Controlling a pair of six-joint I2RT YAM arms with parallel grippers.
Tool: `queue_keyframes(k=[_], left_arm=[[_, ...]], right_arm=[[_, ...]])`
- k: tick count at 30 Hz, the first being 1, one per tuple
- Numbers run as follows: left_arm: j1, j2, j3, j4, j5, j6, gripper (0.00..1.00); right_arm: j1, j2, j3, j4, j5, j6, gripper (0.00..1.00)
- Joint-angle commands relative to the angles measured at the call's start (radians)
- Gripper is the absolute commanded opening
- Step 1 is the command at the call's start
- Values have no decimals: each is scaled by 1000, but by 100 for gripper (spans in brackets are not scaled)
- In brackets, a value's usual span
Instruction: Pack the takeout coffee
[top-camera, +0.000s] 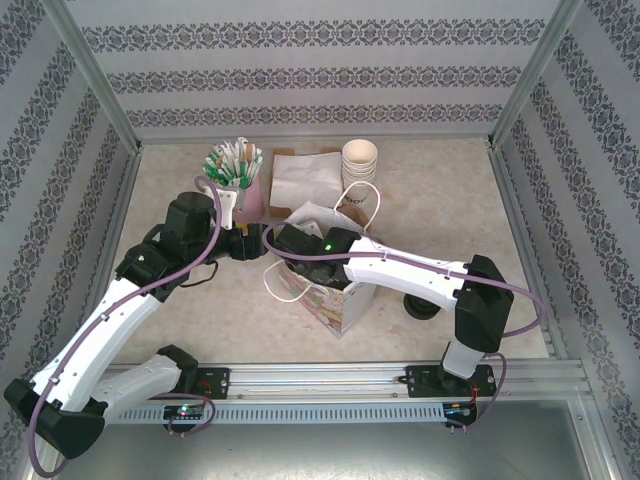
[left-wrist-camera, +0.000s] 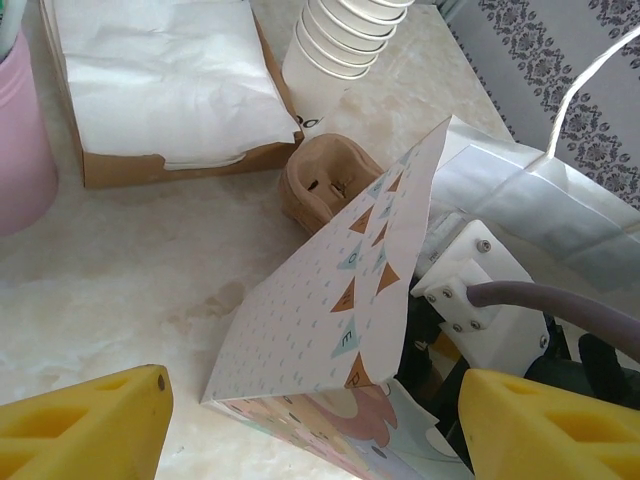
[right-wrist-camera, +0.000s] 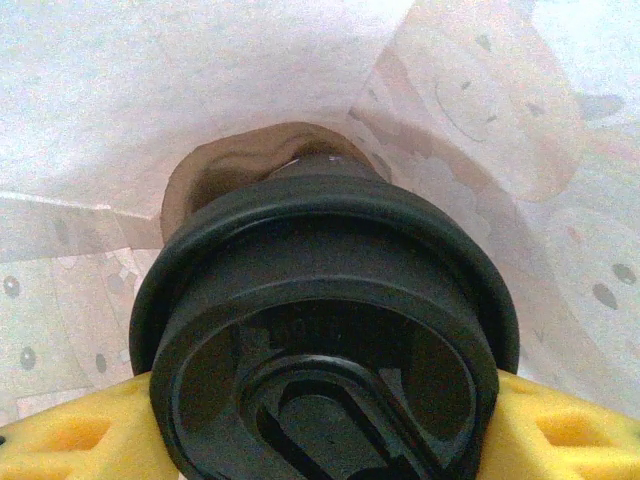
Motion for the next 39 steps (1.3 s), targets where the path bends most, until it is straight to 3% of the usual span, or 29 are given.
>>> queue_keyframes(k=[1,5,14,24,39], left_arm=[[-21,-18,4,25,24,-11,76],[-20,-29,4,26,11,-15,76],[-21,-75,-13,40,-35,-41,76],[-21,-103,-30,47,-66,-62,76],[-21,-105,-22,42,-91,-63,76]], right_arm=[[-31,102,-59,-118,-72,6,52],[-31,67,-47,-109,-69,7,54],[-31,-48,-6,-69,-46,5,71],[-29,-77,41,-58,-52,-7,88],[-29,-128,114,-68,-12,-18,94]])
